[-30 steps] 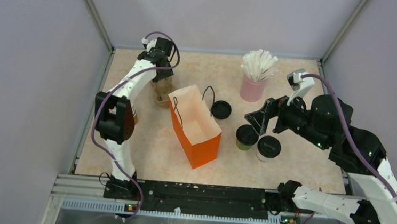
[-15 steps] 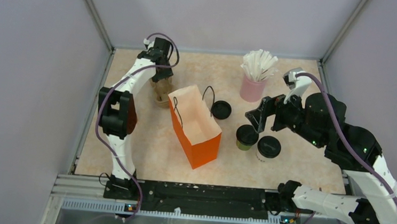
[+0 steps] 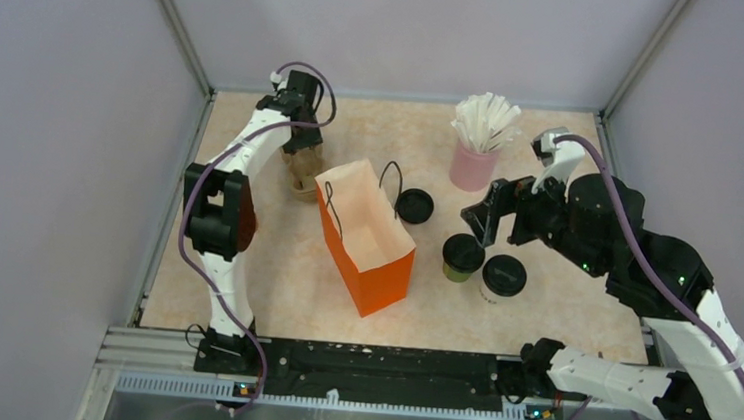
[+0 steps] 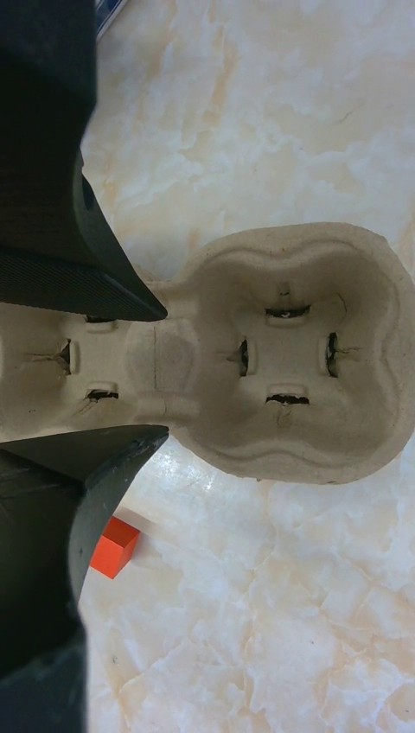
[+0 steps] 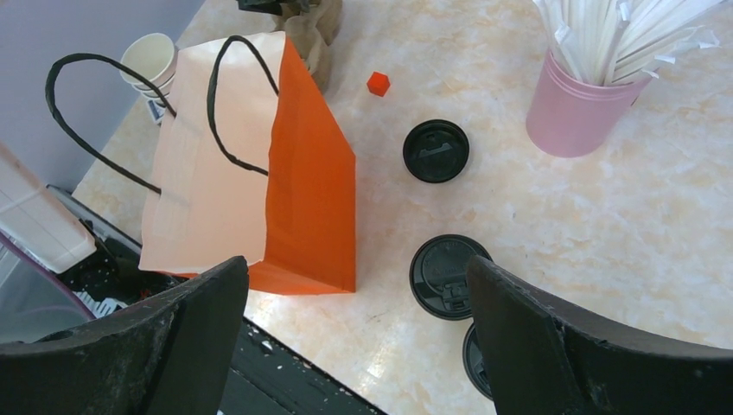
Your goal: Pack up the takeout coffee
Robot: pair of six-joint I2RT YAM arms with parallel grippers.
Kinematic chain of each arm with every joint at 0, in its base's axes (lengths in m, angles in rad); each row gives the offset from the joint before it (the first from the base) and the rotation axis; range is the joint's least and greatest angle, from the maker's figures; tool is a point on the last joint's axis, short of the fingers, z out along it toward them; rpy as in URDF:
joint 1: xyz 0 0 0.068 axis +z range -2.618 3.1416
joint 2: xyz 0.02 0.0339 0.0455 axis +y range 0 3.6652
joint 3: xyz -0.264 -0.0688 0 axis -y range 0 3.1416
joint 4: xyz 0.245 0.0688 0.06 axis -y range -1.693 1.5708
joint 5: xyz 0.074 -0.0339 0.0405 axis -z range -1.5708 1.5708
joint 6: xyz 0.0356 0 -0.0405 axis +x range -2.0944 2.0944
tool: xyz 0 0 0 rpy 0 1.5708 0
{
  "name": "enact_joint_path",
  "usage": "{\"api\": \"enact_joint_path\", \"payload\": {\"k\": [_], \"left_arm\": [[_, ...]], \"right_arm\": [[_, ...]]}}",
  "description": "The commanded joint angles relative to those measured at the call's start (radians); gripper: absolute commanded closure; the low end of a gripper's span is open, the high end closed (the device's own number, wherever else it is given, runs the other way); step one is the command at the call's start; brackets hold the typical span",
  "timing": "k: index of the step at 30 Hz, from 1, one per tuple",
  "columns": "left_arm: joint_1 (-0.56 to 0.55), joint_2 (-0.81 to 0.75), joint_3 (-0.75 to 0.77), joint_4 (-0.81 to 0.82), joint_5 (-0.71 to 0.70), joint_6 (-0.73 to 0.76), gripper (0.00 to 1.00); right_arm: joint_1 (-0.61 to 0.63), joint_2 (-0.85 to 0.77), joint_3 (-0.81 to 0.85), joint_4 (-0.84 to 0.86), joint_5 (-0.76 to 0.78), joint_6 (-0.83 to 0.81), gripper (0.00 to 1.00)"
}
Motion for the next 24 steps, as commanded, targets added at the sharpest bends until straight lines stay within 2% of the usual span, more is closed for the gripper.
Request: {"api": "enact_joint_path", "payload": {"k": [1, 24], "left_arm": [[0.007, -0.011, 0.016, -0.006, 0.008, 0.027, 0.47], [0.019, 0.019, -0.041, 0.025, 0.048, 0.040, 0.46]], "right_arm": [[0.011, 0.008, 0.007, 0.008, 0.022, 0.020, 0.06], [0.010, 0.020, 0.015, -0.001, 0.035, 0.083, 0.08]]}}
